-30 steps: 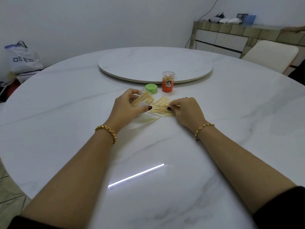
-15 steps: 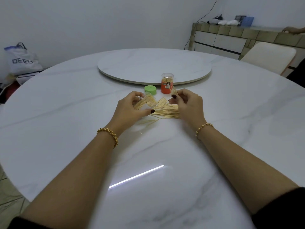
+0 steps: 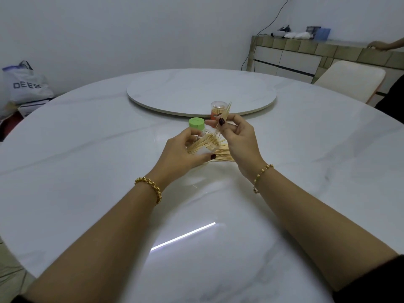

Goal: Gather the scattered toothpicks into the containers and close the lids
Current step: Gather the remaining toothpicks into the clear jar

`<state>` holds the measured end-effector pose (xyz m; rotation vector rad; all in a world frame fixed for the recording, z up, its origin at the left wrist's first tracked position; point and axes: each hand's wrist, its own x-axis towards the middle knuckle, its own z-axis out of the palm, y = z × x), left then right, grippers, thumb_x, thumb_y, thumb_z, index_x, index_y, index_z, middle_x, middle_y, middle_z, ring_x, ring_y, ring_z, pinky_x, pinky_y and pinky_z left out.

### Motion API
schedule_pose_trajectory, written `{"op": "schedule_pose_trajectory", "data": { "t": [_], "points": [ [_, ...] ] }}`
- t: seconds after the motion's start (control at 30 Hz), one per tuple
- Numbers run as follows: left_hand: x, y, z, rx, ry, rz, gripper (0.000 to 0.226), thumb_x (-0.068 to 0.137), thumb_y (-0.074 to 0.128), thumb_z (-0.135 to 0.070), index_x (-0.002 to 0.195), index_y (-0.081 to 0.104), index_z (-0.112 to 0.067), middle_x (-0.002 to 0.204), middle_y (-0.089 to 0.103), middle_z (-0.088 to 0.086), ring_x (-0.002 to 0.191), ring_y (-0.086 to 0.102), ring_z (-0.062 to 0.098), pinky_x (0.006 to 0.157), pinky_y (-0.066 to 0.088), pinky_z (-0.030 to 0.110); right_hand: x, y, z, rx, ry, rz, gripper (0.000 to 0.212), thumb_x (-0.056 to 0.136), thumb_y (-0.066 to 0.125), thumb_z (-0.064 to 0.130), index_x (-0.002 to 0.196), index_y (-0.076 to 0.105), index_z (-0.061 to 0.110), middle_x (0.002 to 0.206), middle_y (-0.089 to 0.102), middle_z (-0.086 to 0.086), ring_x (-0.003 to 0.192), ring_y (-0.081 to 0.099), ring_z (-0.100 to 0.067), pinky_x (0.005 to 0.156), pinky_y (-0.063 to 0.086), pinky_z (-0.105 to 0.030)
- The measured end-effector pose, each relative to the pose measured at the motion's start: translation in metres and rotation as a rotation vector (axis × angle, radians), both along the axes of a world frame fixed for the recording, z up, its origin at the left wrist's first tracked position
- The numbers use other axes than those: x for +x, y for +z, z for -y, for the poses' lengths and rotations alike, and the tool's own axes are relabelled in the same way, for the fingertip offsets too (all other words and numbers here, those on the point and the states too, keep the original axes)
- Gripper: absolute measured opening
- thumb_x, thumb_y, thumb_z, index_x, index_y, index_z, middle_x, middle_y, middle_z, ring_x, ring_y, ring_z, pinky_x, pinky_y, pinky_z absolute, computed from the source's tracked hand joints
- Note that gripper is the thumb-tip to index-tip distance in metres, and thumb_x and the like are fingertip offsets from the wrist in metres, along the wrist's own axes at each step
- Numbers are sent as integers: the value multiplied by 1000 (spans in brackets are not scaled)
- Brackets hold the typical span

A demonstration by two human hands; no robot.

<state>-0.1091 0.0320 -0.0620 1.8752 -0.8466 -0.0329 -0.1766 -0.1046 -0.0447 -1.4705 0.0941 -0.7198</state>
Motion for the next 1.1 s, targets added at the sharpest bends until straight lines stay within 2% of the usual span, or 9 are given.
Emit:
{"op": "schedule_pose_trajectory", "data": {
  "t": [0.07,0.17,0.33,0.53,0.7,0.87,0.97,1.03,1.1],
  "points": [
    [0,1,-1,-6,-5,-9,50,68,85,-26,111,59,-22,102,64,-5,94,61,6,69,44,4,1,-2,-3,8,15,-3,14,99,46,4,107,57,0,87,73,-4,82,70,-7,71,52,-18],
    [1,0,-2,-13,-3,-19,49,69,84,-23,111,60,-19,100,63,-6,92,59,-1,69,44,3,1,-5,-1,-35,-12,-7,18,98,41,-2,107,56,-1,74,71,7,97,68,-8,82,54,-23],
    [1,1,-1,-33,8,-31,49,69,85,-23,111,60,-20,102,64,-7,96,61,4,70,46,5,5,-8,-1,-81,-68,-32,21,100,38,3,108,57,3,97,74,-6,101,67,-14,87,54,-29],
    [-1,-4,4,-40,-23,-55,46,69,84,-20,108,60,-23,97,62,-17,92,60,-1,67,45,3,8,-18,0,-25,-84,-56,22,100,37,7,100,60,11,103,73,-5,103,67,-16,87,54,-40],
    [2,-3,2,-65,-14,-71,45,70,83,-20,109,60,-21,104,65,-4,95,61,3,65,47,6,8,-20,0,-61,-78,-97,27,99,34,4,105,57,16,107,72,-2,104,66,-17,90,53,-46],
    [7,-3,-1,-81,18,-68,44,71,83,-18,107,59,-23,105,65,-2,95,61,2,66,47,5,5,-22,-2,-167,-68,-88,41,98,35,5,129,44,30,110,71,1,94,68,-31,84,53,-54],
    [8,-2,-4,-86,22,-66,45,70,83,-20,107,58,-23,105,65,-3,98,62,5,72,48,7,3,-23,-6,-277,-77,-95,43,96,35,11,127,48,37,106,71,-4,94,60,-46,79,50,-60],
    [8,-1,-4,-98,29,-70,45,70,83,-19,108,59,-22,104,66,-2,98,63,7,74,49,9,2,-22,-8,-344,-77,-117,42,97,36,11,129,50,35,106,68,-13,99,56,-45,84,47,-57],
    [9,-1,-4,-109,34,-78,44,70,83,-19,108,60,-21,103,66,-3,98,64,7,74,51,11,-1,-23,-9,-397,-51,-148,42,99,37,10,135,49,28,114,66,-15,104,57,-36,92,46,-48]
  ]
}}
